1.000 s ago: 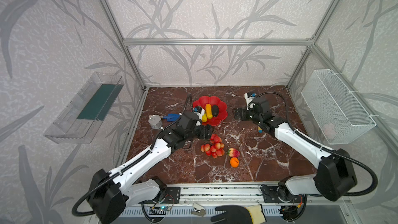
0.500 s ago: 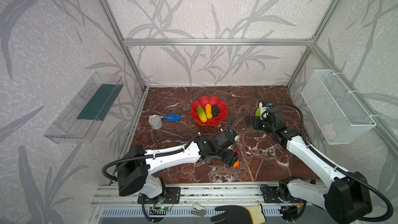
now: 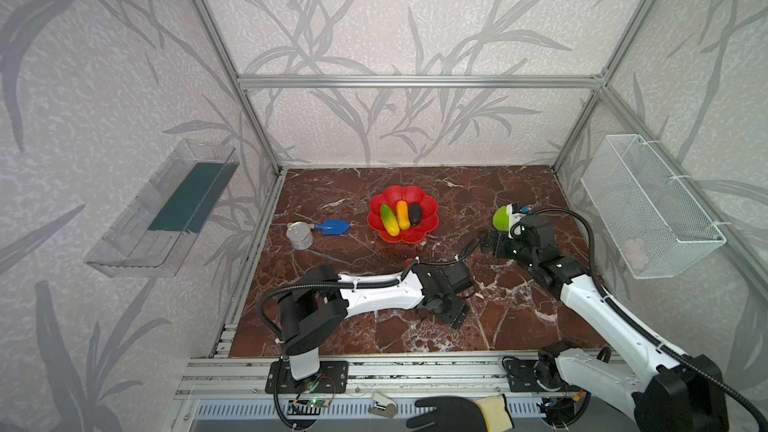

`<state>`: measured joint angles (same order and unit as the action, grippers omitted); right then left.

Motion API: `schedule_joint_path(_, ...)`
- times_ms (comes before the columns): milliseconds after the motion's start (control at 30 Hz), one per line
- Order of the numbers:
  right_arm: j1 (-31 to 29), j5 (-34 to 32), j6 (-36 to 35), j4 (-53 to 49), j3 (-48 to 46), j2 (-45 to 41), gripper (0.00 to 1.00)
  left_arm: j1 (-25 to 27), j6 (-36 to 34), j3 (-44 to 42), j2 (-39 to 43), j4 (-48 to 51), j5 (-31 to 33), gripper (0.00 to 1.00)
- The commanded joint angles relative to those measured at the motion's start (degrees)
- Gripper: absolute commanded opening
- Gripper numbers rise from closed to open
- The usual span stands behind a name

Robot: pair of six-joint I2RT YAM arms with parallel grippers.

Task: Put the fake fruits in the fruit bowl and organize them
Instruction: 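Grasp the orange with the left gripper while the right arm withdraws, then place the orange in the bowl near the papaya with the left gripper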

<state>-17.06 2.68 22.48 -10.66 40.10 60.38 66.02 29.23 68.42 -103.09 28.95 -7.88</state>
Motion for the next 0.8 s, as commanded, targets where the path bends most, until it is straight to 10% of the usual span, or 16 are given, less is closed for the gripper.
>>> schedule_joint_path(0, 0.58, 0.70, 0.28, -0.25, -0.68, -0.74, 0.99, 0.25, 1.24, 1.66, -1.40, 1.96, 0.60, 0.82)
schedule_joint_path(467, 1.33, 1.28, 0.24, 0.66, -0.68, -0.44, 0.99, -1.76, 2.72, 3.32, -4.91, -0.33, -0.86, 0.46)
schedule_joint_path(767, 1.50, 1.99, 0.55, 1.84, 0.12, 0.82, 0.99, -6.15, 2.07, 3.19, 8.68, -1.07, -0.70, 0.35)
